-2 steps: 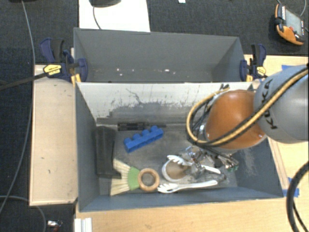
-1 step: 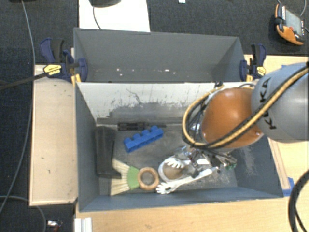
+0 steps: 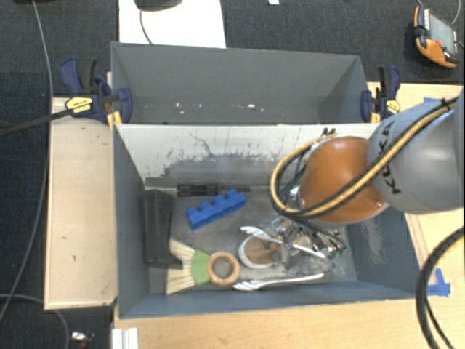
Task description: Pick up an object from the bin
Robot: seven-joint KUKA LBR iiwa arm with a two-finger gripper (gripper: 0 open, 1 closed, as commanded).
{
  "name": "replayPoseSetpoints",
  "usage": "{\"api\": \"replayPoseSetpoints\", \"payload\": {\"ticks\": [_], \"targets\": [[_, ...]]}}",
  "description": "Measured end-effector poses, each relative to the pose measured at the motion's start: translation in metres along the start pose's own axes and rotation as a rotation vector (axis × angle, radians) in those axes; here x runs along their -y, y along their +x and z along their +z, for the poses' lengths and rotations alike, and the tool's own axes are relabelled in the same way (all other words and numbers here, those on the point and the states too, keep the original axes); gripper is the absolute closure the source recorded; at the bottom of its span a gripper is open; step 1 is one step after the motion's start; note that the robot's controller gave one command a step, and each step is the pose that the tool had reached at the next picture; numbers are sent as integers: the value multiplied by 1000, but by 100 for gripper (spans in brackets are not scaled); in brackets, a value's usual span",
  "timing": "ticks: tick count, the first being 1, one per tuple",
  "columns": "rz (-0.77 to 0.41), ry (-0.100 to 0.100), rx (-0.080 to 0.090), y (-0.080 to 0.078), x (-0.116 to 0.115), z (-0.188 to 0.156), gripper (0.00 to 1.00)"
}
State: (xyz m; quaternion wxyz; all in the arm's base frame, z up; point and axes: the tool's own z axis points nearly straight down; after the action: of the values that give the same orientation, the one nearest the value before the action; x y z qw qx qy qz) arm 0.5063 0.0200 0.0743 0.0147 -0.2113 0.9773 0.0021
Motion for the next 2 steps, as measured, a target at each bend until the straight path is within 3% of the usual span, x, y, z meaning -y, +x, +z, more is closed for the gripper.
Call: {"api": "replayPoseSetpoints", "payload": {"ticks": [1, 2], "targets": [[-140, 7, 5, 9, -4, -40, 100], [-140, 7, 5, 9, -4, -40, 100]]}}
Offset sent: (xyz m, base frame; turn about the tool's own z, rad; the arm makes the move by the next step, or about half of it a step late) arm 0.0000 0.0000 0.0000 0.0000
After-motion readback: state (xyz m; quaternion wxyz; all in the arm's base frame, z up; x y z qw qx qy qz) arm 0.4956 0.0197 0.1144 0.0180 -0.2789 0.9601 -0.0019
